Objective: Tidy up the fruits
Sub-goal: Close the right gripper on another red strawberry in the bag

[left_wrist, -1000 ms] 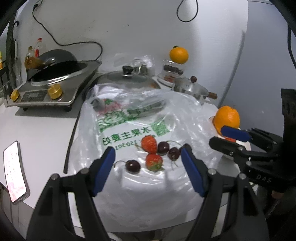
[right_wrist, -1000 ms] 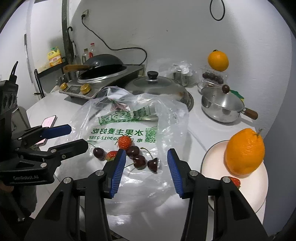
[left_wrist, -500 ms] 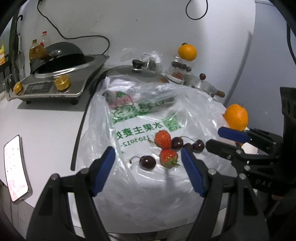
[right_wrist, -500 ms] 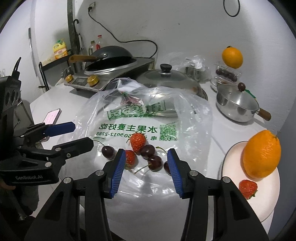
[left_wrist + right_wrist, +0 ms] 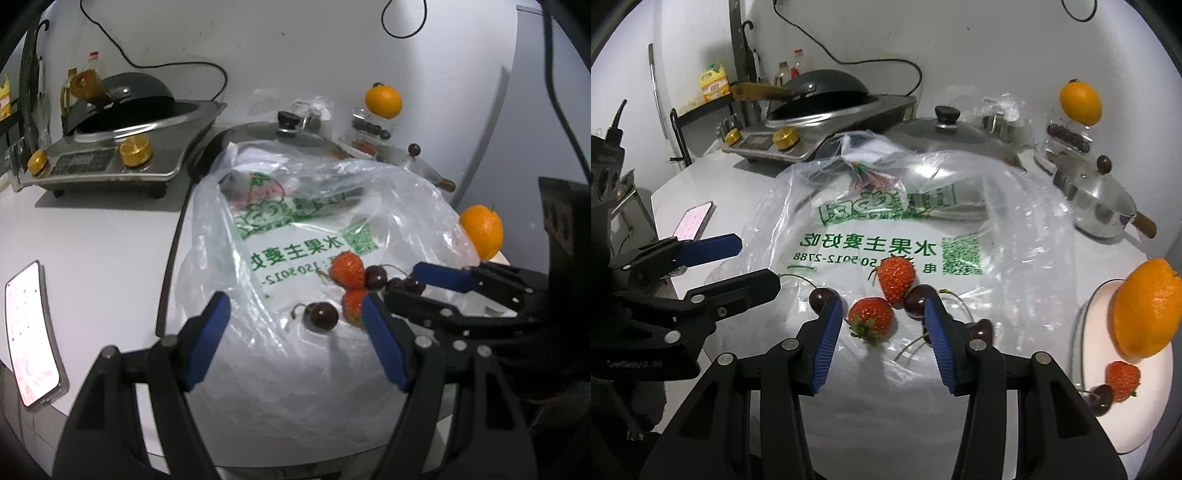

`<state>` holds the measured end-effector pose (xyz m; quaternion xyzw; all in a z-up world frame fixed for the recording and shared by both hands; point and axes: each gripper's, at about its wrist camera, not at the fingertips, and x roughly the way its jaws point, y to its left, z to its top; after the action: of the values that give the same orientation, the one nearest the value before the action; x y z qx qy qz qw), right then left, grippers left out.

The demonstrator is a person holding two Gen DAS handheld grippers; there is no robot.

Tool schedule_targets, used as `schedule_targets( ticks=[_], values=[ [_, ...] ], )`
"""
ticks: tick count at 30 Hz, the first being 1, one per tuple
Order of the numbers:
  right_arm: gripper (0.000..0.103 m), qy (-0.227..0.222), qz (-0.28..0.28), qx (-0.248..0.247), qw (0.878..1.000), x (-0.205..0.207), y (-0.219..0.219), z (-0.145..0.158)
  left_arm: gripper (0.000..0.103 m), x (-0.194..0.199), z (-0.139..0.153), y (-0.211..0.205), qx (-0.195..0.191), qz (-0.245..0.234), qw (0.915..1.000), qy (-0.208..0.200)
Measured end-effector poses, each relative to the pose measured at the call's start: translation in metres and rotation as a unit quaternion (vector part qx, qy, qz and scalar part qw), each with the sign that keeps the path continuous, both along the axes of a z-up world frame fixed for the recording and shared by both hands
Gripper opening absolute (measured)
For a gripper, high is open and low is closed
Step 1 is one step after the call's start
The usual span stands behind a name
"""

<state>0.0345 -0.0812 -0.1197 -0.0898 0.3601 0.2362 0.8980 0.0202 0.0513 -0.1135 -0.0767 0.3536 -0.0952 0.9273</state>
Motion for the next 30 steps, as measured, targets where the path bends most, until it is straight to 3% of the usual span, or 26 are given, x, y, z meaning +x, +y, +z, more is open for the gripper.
schedule_targets(
  ticks=[21, 30],
  values=[
    [0.049, 0.037, -0.004, -0.014, 0.999, 0.018, 0.016, -0.029, 0.075, 0.004, -0.01, 0.01, -0.006, 0.001, 0.9999, 0.012],
    [0.043, 0.042, 0.004, -0.013, 0.999, 0.018, 0.02, -0.036, 0.075, 0.002, -0.007, 0.007, 0.005, 0.004, 0.9999, 0.013]
  ],
)
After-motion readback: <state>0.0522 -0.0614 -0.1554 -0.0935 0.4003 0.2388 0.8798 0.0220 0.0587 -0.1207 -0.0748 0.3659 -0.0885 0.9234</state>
